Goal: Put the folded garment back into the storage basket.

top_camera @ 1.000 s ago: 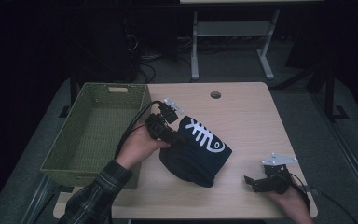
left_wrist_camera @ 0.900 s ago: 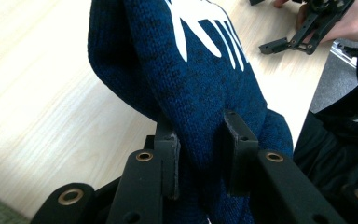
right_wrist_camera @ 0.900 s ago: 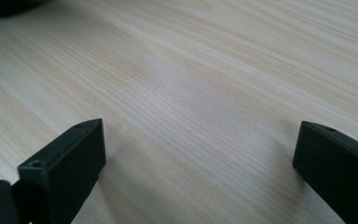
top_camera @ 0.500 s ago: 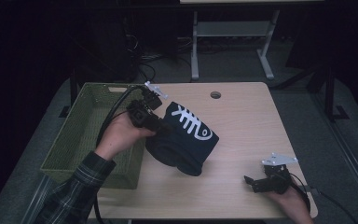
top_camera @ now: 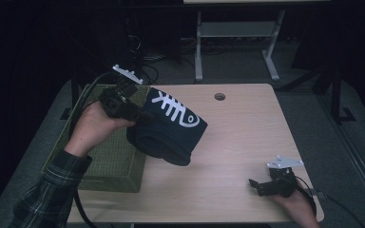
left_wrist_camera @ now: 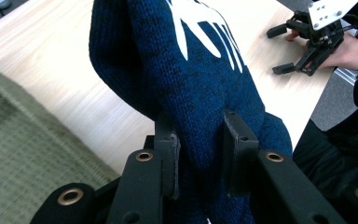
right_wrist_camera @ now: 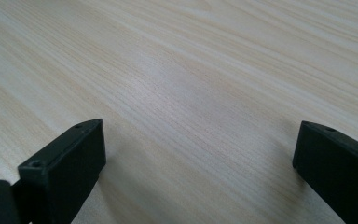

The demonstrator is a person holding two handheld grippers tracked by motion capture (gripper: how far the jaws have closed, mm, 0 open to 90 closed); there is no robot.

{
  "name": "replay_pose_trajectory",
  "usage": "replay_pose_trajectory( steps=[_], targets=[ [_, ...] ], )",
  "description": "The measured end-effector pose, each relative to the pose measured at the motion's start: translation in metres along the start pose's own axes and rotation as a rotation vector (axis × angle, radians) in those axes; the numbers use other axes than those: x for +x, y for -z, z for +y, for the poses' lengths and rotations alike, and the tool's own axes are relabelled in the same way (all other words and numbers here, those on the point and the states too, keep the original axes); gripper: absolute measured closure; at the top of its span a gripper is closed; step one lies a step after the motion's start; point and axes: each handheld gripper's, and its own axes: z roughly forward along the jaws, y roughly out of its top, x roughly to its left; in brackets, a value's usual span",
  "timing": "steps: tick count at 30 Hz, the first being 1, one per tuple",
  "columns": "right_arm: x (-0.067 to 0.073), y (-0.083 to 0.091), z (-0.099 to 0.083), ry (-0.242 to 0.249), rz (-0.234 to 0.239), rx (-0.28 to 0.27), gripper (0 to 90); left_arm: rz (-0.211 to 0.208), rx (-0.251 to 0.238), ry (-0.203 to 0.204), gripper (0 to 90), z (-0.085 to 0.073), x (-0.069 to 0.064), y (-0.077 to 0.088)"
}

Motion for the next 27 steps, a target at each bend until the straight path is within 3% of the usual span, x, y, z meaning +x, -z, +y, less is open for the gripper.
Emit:
replay_pose_trajectory(
  steps=[17,27],
  targets=[
    [0.000,0.000,0.000,0.000,0.000,0.000,2.1,0.072,-0.050,0.065,71.0,-0.023,0.018,0.060],
    [0.000,0.000,0.000,-0.001,0.000,0.000,2.1,0.108,-0.080,0.142,71.0,-0.050,0.037,0.088]
  ],
)
